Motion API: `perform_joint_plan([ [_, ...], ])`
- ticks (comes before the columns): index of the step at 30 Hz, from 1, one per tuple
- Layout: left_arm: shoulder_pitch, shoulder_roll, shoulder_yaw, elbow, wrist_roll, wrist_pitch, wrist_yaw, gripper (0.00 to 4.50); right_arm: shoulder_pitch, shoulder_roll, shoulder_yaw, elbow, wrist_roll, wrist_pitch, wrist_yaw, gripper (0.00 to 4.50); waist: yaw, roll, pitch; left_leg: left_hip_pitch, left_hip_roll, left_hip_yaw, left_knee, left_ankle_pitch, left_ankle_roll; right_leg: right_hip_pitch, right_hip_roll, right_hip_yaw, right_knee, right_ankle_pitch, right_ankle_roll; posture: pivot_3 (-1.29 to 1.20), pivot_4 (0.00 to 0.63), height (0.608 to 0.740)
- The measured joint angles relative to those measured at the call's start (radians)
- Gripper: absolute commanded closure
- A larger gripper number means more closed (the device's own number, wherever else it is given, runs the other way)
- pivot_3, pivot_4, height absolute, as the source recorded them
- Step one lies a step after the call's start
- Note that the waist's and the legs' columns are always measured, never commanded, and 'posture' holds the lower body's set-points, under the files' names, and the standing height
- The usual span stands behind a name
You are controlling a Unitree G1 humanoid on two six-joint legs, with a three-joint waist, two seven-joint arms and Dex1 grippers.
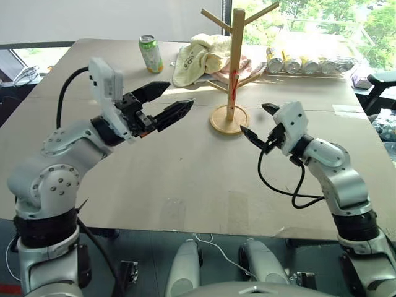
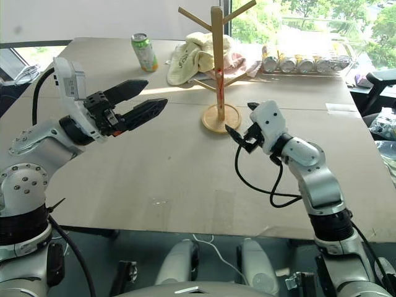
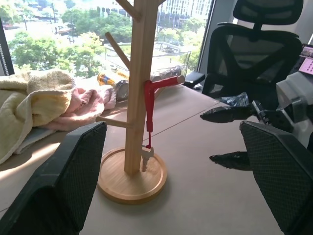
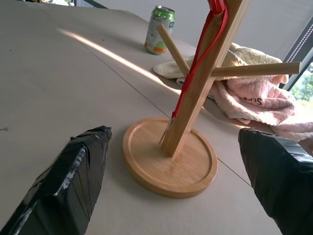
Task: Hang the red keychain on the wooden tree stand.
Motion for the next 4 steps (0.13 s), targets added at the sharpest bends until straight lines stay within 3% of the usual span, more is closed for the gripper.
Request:
perform_joint_plan([
  [4,0.034,0.115,-0.012,0.068,0.068,-0.008,-0.127,0.00,-0.028,-0.126,-0.078,-0.059,0.155,0.176,0.105,0.05,0.000,0.000,0.002,0.000,0.000,0.000,0.000,0.000,0.000,0.000,0.000,0.000,0.000,0.000,0.000,0.00,0.150,0.732],
])
